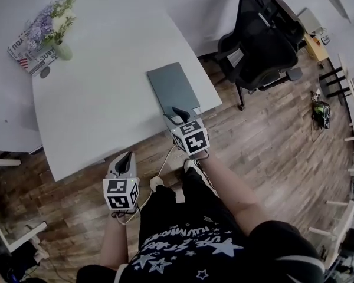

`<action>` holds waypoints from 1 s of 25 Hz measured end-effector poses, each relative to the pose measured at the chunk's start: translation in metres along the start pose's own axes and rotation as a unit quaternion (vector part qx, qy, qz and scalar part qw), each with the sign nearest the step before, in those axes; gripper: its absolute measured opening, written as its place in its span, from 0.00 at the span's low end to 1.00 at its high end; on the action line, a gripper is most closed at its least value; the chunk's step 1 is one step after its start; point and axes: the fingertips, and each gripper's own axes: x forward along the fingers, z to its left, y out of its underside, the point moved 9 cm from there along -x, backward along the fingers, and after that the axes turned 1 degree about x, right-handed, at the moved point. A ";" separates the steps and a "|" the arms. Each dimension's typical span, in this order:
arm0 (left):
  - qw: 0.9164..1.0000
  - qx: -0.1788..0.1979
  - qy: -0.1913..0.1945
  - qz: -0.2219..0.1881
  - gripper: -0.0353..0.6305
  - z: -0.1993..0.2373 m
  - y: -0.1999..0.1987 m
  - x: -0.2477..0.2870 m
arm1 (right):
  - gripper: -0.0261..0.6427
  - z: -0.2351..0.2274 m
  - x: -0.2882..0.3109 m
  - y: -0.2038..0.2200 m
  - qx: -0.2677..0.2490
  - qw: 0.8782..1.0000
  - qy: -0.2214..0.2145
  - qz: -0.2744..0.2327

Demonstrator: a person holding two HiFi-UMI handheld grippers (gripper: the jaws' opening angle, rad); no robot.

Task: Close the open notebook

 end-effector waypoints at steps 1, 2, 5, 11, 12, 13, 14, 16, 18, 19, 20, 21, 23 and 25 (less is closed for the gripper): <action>1.000 0.005 0.004 0.002 0.09 0.000 -0.001 0.002 | 0.28 0.001 -0.007 0.001 0.012 1.000 0.000 -0.007; 1.000 0.008 0.006 0.003 0.09 0.000 -0.003 0.003 | 0.27 0.001 -0.015 0.003 0.024 1.000 0.000 -0.013; 1.000 0.012 0.013 0.000 0.09 -0.005 -0.009 0.006 | 0.21 -0.003 -0.041 0.007 0.051 0.998 0.012 -0.034; 0.999 0.030 0.032 -0.009 0.09 -0.032 -0.014 0.009 | 0.04 -0.019 -0.087 0.021 0.106 0.991 0.033 -0.071; 0.999 0.034 0.035 -0.011 0.09 -0.038 -0.015 0.008 | 0.04 -0.021 -0.095 0.024 0.111 0.990 0.031 -0.075; 0.998 0.040 0.039 -0.012 0.09 -0.043 -0.015 0.007 | 0.04 -0.022 -0.103 0.026 0.115 0.990 0.030 -0.080; 0.998 0.045 0.042 -0.014 0.09 -0.048 -0.016 0.005 | 0.04 -0.023 -0.112 0.029 0.118 0.989 0.030 -0.086; 0.997 0.055 0.046 -0.018 0.09 -0.059 -0.017 0.001 | 0.04 -0.023 -0.130 0.034 0.119 0.988 0.034 -0.095; 0.997 0.063 0.048 -0.022 0.09 -0.070 -0.016 -0.005 | 0.04 -0.021 -0.147 0.041 0.114 0.988 0.042 -0.100; 0.996 0.066 0.049 -0.024 0.09 -0.076 -0.015 -0.010 | 0.04 -0.019 -0.156 0.046 0.113 0.987 0.045 -0.101; 0.996 0.069 0.049 -0.026 0.09 -0.082 -0.013 -0.015 | 0.04 -0.017 -0.165 0.052 0.113 0.987 0.047 -0.103; 0.996 0.073 0.050 -0.029 0.09 -0.088 -0.010 -0.020 | 0.04 -0.015 -0.173 0.058 0.114 0.987 0.048 -0.105; 0.995 0.080 0.050 -0.033 0.09 -0.098 -0.003 -0.031 | 0.04 -0.009 -0.189 0.071 0.115 0.986 0.050 -0.110; 0.995 0.083 0.051 -0.035 0.09 -0.109 0.006 -0.044 | 0.04 -0.001 -0.205 0.081 0.117 0.985 0.052 -0.116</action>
